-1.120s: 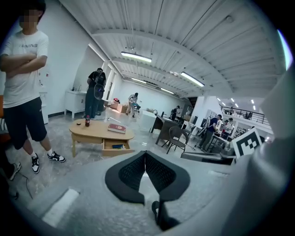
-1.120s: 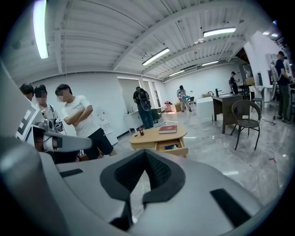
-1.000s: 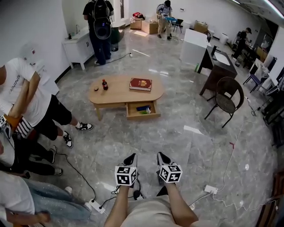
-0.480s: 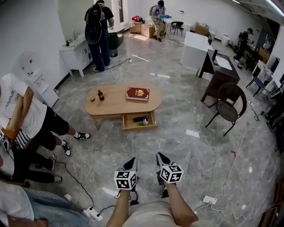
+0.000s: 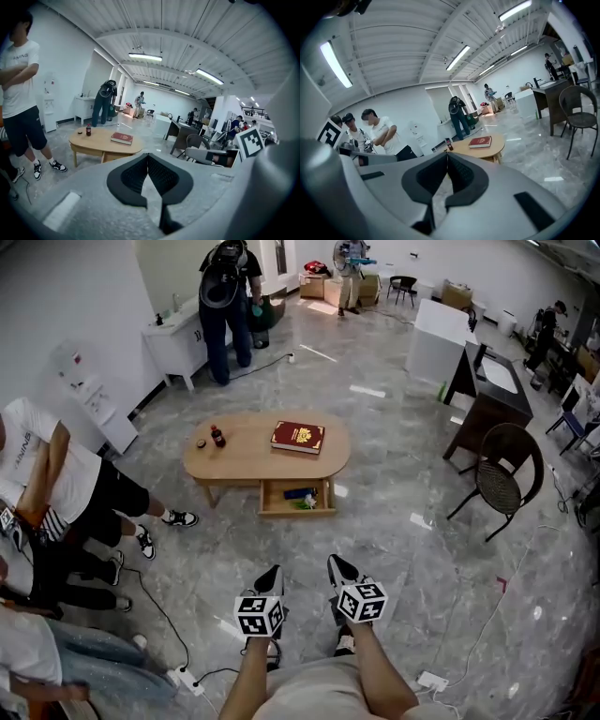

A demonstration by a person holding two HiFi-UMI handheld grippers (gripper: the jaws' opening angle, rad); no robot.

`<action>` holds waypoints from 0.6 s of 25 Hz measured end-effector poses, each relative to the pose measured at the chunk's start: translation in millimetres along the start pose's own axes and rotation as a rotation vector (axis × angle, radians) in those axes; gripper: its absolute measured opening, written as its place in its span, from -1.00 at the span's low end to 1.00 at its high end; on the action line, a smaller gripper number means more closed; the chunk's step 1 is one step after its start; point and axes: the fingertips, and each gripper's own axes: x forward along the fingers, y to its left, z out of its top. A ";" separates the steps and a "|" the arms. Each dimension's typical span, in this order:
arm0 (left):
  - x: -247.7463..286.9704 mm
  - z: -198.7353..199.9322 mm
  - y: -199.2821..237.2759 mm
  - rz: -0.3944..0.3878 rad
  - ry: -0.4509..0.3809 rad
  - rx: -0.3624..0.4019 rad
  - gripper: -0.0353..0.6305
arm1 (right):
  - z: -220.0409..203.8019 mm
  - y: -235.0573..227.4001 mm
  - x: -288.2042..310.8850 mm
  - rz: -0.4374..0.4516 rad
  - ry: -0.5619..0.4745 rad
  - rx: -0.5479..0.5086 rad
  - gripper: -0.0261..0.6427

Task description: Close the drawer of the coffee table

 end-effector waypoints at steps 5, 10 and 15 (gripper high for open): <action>44.5 6.0 -31.2 0.028 -0.006 -0.019 -0.87 | 22.6 -41.7 0.8 0.068 0.022 -0.071 -0.87; 66.7 13.7 -57.4 0.057 -0.035 -0.030 -0.87 | 33.5 -85.8 -14.0 0.095 0.035 -0.095 -0.87; 65.2 10.7 -47.3 0.112 -0.040 -0.049 -0.87 | 38.5 -124.5 -24.7 0.070 0.055 -0.087 -0.87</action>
